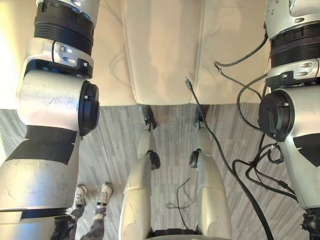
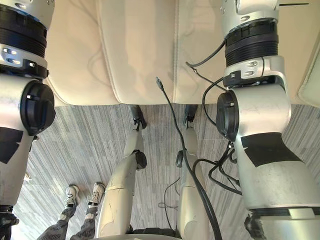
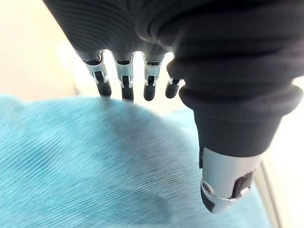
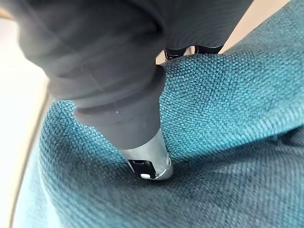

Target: Pick up cushions and gather them together orderly.

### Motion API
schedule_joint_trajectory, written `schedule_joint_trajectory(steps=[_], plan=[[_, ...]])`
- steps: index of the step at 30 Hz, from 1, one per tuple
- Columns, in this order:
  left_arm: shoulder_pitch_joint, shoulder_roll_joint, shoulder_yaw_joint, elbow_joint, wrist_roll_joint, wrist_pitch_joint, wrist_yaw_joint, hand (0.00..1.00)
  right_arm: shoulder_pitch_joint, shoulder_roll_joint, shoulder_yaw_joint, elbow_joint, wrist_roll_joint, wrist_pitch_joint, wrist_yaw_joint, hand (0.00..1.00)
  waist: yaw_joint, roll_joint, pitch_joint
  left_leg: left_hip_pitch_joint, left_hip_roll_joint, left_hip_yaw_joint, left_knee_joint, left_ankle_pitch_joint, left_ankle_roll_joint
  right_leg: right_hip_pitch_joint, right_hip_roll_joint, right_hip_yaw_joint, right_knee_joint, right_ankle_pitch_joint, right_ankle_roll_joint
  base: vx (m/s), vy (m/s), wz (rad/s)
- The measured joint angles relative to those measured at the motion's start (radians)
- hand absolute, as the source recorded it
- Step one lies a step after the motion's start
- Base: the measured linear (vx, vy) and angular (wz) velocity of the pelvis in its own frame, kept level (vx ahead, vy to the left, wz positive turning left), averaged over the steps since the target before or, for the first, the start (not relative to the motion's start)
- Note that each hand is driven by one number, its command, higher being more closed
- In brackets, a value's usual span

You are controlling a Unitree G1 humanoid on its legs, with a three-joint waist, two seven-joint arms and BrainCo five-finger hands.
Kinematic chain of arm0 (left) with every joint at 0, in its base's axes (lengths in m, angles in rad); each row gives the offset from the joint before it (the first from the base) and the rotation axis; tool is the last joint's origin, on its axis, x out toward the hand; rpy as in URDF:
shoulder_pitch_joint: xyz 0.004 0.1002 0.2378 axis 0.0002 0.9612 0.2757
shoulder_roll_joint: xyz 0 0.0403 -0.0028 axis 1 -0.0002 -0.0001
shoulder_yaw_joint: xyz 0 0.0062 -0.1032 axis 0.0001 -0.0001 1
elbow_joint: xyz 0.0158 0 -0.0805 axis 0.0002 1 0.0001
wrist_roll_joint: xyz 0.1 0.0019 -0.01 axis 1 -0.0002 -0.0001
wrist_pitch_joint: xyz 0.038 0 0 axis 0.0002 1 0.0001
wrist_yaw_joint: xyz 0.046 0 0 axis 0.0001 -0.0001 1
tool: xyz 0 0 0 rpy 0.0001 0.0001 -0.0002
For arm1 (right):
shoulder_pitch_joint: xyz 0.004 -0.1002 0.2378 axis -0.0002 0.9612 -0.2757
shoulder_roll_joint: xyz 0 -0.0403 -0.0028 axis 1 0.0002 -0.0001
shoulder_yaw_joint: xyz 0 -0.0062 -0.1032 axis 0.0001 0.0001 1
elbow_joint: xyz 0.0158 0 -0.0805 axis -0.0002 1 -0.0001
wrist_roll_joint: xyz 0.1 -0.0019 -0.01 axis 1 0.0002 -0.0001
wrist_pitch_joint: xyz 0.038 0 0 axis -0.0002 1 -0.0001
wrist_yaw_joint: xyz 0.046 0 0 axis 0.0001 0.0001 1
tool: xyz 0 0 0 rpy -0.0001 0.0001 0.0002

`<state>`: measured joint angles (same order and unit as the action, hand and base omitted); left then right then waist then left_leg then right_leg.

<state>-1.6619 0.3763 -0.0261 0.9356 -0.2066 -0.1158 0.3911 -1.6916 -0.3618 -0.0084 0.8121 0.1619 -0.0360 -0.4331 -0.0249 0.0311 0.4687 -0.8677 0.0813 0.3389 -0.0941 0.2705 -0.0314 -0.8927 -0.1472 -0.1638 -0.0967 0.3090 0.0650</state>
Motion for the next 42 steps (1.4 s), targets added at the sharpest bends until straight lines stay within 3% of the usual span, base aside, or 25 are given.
schedule_joint_trajectory(steps=[5, 12, 17, 21, 23, 25, 26, 28, 32, 36, 40, 42], plan=[[0.127, -0.035, 0.036, -0.045, -0.027, -0.049, -0.023, 0.0, 0.065, -0.017, 0.019, -0.005, 0.007, -0.025, 0.048, 0.0, 0.004, 0.0, 0.0, 0.009, 0.026, 0.023, 0.0, 0.0, 0.0, -0.002, 0.024, 0.0, 0.017, 0.0, 0.0, 0.05, 0.062, -0.12], [0.257, 0.007, 0.043, -0.145, -0.041, -0.059, -0.064, 0.0, 0.176, -0.056, 0.023, -0.068, 0.03, -0.042, 0.069, 0.0, 0.013, 0.0, 0.0, 0.035, 0.047, 0.025, 0.0, 0.0, 0.0, 0.0, 0.04, -0.002, 0.061, -0.005, -0.003, 0.01, 0.064, -0.07], [0.509, 0.081, 0.166, -0.306, -0.089, -0.063, -0.061, 0.0, 0.442, -0.145, -0.03, -0.31, 0.044, -0.07, 0.109, 0.0, 0.012, 0.0, 0.0, 0.114, 0.047, 0.023, 0.0, 0.0, -0.001, 0.051, 0.035, -0.006, 0.133, -0.063, -0.026, -0.01, 0.053, 0.06], [0.744, 0.146, 0.293, -0.467, -0.16, -0.1, -0.061, 0.0, 0.705, -0.177, -0.16, -0.497, 0.078, -0.116, 0.141, 0.0, 0.015, -0.001, -0.001, 0.188, 0.057, 0.023, 0.0, -0.006, -0.008, 0.12, 0.04, -0.01, 0.169, -0.118, -0.036, -0.02, -0.004, 0.12], [0.886, 0.143, 0.321, -0.553, -0.192, -0.133, -0.065, 0.0, 0.858, -0.176, -0.201, -0.572, 0.093, -0.133, 0.155, 0.0, 0.015, -0.002, -0.016, 0.22, 0.061, 0.025, -0.001, -0.015, -0.019, 0.146, 0.043, -0.011, 0.19, -0.135, -0.04, -0.03, -0.037, 0.07], [1.072, 0.086, 0.327, -0.654, -0.215, -0.155, -0.091, 0.0, 1.081, -0.148, -0.233, -0.666, 0.105, -0.154, 0.176, 0.0, 0.012, -0.002, -0.037, 0.265, 0.063, 0.023, -0.001, -0.024, -0.029, 0.18, 0.041, -0.011, 0.217, -0.158, -0.041, -0.01, -0.033, 0.07], [1.095, 0.074, 0.326, -0.664, -0.215, -0.157, -0.095, 0.0, 1.105, -0.141, -0.234, -0.676, 0.105, -0.154, 0.177, 0.0, 0.012, -0.002, -0.038, 0.274, 0.063, 0.023, -0.001, -0.024, -0.029, 0.189, 0.041, -0.012, 0.218, -0.161, -0.04, 0.0, -0.03, 0.08], [1.335, -0.08, 0.278, -0.726, -0.212, -0.156, -0.143, 0.0, 1.356, -0.031, -0.217, -0.727, 0.094, -0.155, 0.214, 0.0, 0.012, -0.001, -0.094, 0.33, 0.063, 0.022, -0.001, -0.04, -0.018, 0.245, 0.04, -0.018, 0.226, -0.186, -0.039, 0.02, -0.038, 0.07], [1.61, -0.224, 0.146, -0.712, -0.141, -0.121, -0.226, 0.0, 1.64, 0.114, -0.178, -0.709, -0.022, -0.149, 0.28, 0.0, 0.018, -0.002, -0.128, 0.469, 0.064, 0.024, 0.0, -0.067, -0.031, 0.367, 0.038, -0.017, 0.261, -0.234, -0.034, 0.07, -0.027, 0.03], [1.79, -0.276, 0.079, -0.526, 0.008, -0.078, -0.302, 0.0, 1.834, 0.221, -0.137, -0.514, -0.159, -0.136, 0.342, 0.0, 0.037, -0.003, -0.256, 0.606, 0.067, 0.039, 0.019, -0.123, -0.044, 0.493, 0.041, -0.008, 0.28, -0.299, -0.023, 0.13, -0.03, -0.1], [1.804, -0.281, 0.079, -0.309, 0.126, -0.055, -0.33, 0.0, 1.865, 0.224, -0.147, -0.271, -0.236, -0.109, 0.373, 0.0, 0.029, 0.0, -0.318, 0.712, 0.064, 0.028, 0.04, -0.168, -0.042, 0.611, 0.041, -0.006, 0.262, -0.323, -0.013, 0.11, -0.01, -0.02], [1.807, -0.28, 0.086, -0.209, 0.176, -0.044, -0.343, 0.0, 1.858, 0.217, -0.163, -0.16, -0.254, -0.106, 0.378, 0.0, 0.01, 0.004, -0.335, 0.761, 0.058, 0.025, 0.039, -0.183, -0.043, 0.668, 0.041, -0.003, 0.241, -0.322, -0.007, 0.1, 0.021, -0.01]])
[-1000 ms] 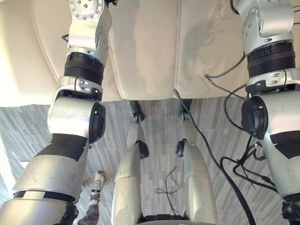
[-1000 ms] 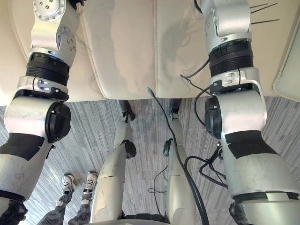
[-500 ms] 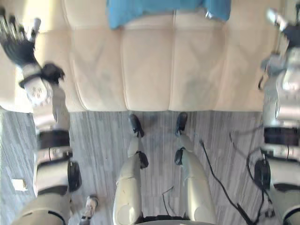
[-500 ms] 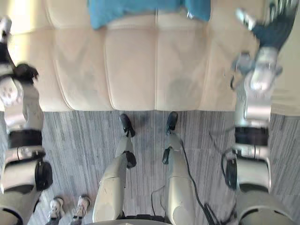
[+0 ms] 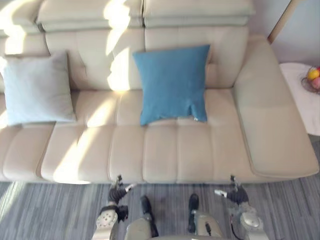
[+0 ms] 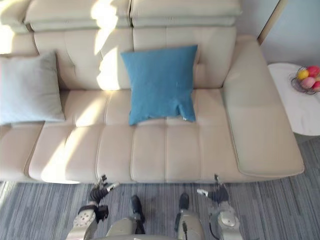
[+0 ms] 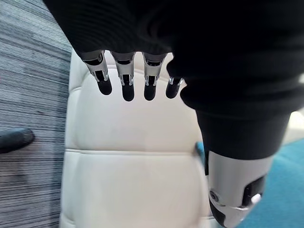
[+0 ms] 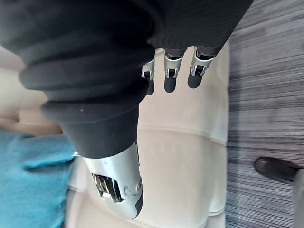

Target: Pick up cushions and gather them together orderly.

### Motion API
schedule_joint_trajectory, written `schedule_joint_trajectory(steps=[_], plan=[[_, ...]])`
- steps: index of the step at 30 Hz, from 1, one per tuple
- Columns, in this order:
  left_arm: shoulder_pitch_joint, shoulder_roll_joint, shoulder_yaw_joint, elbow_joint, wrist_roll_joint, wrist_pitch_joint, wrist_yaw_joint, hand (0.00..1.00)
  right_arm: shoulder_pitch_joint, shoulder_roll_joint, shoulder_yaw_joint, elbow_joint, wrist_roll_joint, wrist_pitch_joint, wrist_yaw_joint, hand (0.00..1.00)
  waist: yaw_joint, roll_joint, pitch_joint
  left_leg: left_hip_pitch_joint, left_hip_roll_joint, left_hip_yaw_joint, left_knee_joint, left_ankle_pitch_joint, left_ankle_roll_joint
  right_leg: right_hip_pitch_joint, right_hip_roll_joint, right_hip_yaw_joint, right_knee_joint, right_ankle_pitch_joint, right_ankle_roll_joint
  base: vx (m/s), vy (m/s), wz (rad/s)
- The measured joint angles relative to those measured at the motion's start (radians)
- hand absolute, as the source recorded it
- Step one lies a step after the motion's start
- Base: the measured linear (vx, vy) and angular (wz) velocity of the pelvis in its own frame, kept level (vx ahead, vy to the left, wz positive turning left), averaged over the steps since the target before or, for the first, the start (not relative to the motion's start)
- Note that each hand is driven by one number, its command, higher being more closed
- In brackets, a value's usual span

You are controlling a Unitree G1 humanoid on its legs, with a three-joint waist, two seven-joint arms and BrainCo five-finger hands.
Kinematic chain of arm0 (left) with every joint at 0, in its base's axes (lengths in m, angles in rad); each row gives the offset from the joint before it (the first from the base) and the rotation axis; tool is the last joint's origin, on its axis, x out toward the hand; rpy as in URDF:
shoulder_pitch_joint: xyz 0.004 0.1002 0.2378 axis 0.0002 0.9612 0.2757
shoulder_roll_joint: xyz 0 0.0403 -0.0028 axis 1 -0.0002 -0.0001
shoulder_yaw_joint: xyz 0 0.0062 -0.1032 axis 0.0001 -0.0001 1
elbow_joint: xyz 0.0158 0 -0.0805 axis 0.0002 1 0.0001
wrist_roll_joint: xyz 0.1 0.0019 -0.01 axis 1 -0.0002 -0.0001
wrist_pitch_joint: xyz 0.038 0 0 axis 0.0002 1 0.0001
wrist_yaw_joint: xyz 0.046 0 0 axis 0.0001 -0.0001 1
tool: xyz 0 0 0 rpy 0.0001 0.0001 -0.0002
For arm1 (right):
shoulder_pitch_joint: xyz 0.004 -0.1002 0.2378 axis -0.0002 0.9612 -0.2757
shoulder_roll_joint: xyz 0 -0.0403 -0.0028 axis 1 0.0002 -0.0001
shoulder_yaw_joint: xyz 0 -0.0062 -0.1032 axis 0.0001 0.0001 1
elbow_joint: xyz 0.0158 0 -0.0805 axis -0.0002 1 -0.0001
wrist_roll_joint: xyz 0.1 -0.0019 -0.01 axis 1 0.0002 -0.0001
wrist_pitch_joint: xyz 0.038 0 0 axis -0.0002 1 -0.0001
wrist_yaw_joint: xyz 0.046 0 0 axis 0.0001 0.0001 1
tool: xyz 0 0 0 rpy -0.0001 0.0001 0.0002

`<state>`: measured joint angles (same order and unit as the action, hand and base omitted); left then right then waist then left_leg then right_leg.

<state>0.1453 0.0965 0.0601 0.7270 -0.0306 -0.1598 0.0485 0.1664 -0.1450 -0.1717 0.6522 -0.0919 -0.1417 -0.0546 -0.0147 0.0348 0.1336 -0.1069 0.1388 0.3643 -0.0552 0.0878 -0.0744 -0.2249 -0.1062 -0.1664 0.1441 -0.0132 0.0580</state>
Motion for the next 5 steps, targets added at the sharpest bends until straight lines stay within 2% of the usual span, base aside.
schedule_joint_trajectory(steps=[3, 5], plan=[[0.018, 0.014, 0.025, 0.081, 0.064, 0.008, -0.004, 0.0, -0.004, -0.02, -0.026, 0.101, -0.035, 0.015, 0.011, 0.0, -0.024, 0.001, -0.008, 0.065, -0.01, 0.006, 0.0, -0.017, -0.003, 0.069, -0.002, 0.007, -0.025, 0.007, 0.011, 0.08, 0.036, -0.08], [0.032, 0.036, 0.032, 0.113, 0.085, 0.017, -0.004, 0.0, -0.003, -0.033, -0.042, 0.151, -0.037, 0.023, 0.014, 0.0, -0.025, 0.0, -0.013, 0.117, -0.015, 0.023, 0.0, -0.029, -0.004, 0.108, -0.003, 0.027, -0.033, 0.008, 0.013, 0.06, 0.04, -0.18]])
